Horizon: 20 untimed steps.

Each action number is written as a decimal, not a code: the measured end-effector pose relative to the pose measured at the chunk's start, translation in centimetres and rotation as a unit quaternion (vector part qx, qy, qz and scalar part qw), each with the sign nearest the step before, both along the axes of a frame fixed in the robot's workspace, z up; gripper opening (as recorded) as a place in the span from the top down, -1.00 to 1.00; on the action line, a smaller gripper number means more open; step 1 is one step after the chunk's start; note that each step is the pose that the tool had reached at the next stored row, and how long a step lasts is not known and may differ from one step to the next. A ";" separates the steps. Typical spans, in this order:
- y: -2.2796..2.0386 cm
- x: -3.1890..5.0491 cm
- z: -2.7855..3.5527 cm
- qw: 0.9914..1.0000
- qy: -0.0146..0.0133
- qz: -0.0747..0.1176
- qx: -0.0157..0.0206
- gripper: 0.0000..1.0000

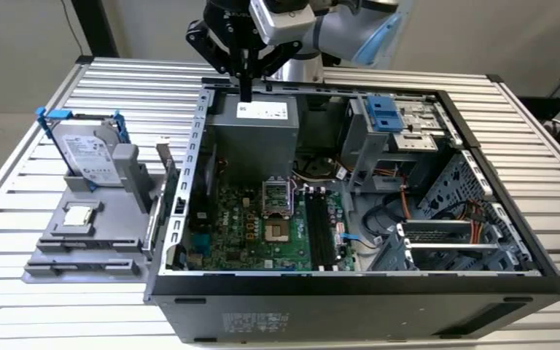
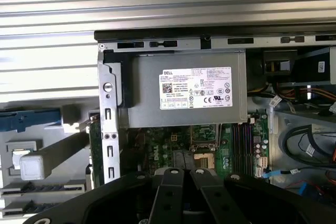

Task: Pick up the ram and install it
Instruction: 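Reach for the ram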

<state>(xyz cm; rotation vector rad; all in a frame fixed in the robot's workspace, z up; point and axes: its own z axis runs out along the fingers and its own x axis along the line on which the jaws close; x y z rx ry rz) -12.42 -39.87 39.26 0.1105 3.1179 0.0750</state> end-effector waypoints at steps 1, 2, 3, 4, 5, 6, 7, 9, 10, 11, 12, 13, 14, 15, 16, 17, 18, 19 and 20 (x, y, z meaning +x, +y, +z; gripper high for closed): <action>0.00 -0.11 0.00 1.000 0.000 0.000 0.000 1.00; 0.00 -0.26 0.00 1.000 0.000 0.000 0.000 1.00; 0.00 -0.43 0.00 1.000 0.000 0.000 0.000 1.00; 0.00 -0.61 0.00 1.000 0.000 0.000 0.000 1.00; 0.00 -0.78 0.00 1.000 0.000 0.000 0.000 1.00; 0.00 -0.95 0.00 1.000 0.000 0.000 0.000 1.00; 0.00 -1.12 0.00 1.000 0.000 0.000 0.000 1.00; 0.00 -1.43 0.00 1.000 0.000 0.000 0.000 1.00; 0.00 -1.60 0.00 1.000 0.000 0.000 0.000 1.00; 0.00 -1.75 0.00 1.000 0.000 0.000 0.000 1.00; 0.00 -1.91 0.00 1.000 0.000 0.000 0.000 1.00; 0.00 -2.06 0.00 1.000 0.000 0.000 0.000 1.00; 0.00 -2.22 0.00 1.000 0.000 0.000 0.000 1.00; 0.00 -2.39 0.00 1.000 0.000 0.000 0.000 1.00; 0.00 -2.55 0.00 1.000 0.000 0.000 0.000 1.00; 0.00 -2.73 0.00 1.000 0.000 0.000 0.000 1.00; 0.00 -2.92 0.00 1.000 0.000 0.000 0.000 1.00; 0.00 -3.10 0.00 1.000 0.000 0.000 0.000 1.00; 0.00 -3.30 0.00 1.000 0.000 0.000 0.000 1.00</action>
